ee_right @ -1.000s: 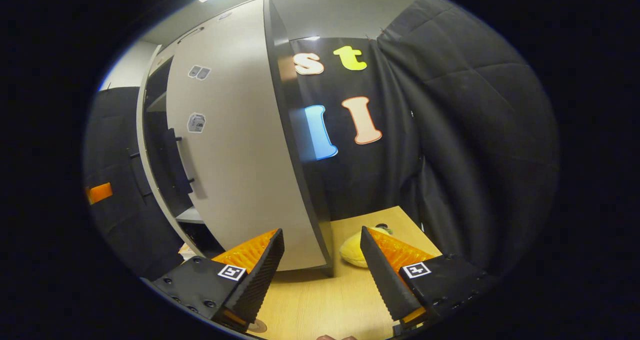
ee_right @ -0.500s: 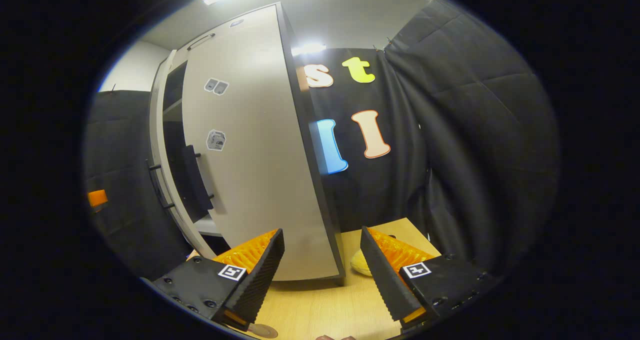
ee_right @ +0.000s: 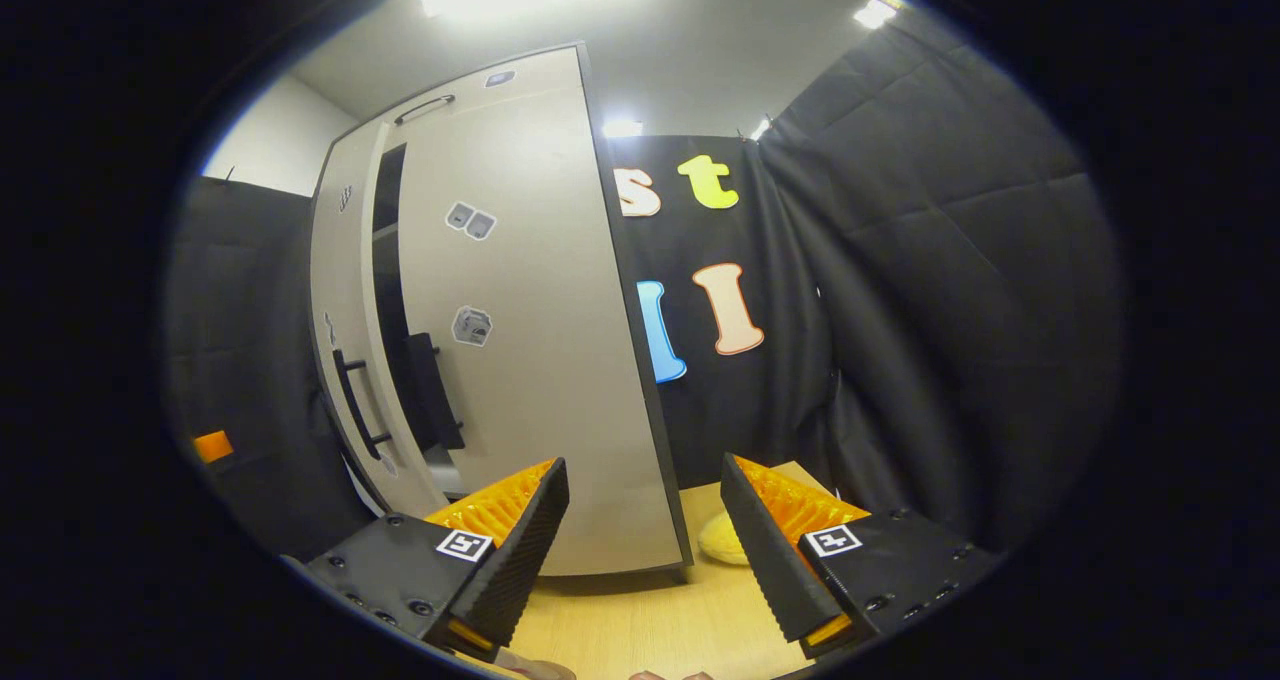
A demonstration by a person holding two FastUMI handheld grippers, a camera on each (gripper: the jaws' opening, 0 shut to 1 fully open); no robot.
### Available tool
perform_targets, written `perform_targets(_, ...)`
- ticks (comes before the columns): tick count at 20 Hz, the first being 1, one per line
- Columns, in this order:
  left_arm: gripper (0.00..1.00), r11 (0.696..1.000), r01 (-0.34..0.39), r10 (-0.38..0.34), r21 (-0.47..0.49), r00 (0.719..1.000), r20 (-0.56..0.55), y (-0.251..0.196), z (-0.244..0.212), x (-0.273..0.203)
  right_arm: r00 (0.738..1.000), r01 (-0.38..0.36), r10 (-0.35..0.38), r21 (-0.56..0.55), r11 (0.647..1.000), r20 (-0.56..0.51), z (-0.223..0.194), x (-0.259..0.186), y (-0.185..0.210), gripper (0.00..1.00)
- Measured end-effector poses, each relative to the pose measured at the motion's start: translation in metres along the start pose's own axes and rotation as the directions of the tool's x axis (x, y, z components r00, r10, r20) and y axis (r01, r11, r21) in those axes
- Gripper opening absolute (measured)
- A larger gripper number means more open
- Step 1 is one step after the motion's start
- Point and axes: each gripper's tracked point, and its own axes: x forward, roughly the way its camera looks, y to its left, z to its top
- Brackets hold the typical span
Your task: Grasp the bottle in the cabinet with the left hand and place it on the coaster, then close the right door with the right hand and the left door with the left hand.
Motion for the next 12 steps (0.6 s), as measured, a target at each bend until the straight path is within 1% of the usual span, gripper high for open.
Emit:
perform_targets(2, 0.89, 1.000, 0.010, -0.010, -0.007, 1.000, -0.005, 0.002, -0.007, -0.005, 1.000, 0.012, -0.012, -0.020, 1.000, 0.000, -0.006, -0.011, 0.001, 0.98)
perform_targets(4, 0.89, 1.000, 0.019, -0.019, -0.003, 1.000, -0.018, 0.003, -0.012, -0.011, 1.000, 0.002, -0.002, -0.027, 1.000, -0.013, -0.012, -0.021, 0.007, 0.98)
perform_targets(8, 0.89, 0.999, 0.012, -0.011, 0.039, 1.000, -0.023, 0.006, -0.016, -0.009, 1.000, 0.028, -0.028, -0.050, 0.998, -0.008, -0.015, -0.039, 0.004, 0.98)
perform_targets(9, 0.89, 0.999, 0.021, -0.020, 0.041, 0.999, -0.024, 0.003, -0.016, -0.007, 0.999, 0.035, -0.035, -0.048, 0.998, -0.006, -0.016, -0.044, 0.003, 0.98)
perform_targets(12, 0.89, 0.997, 0.079, -0.078, 0.015, 0.997, -0.021, -0.014, -0.015, 0.000, 0.999, 0.051, -0.051, -0.046, 0.998, -0.005, -0.019, -0.054, -0.001, 0.98)
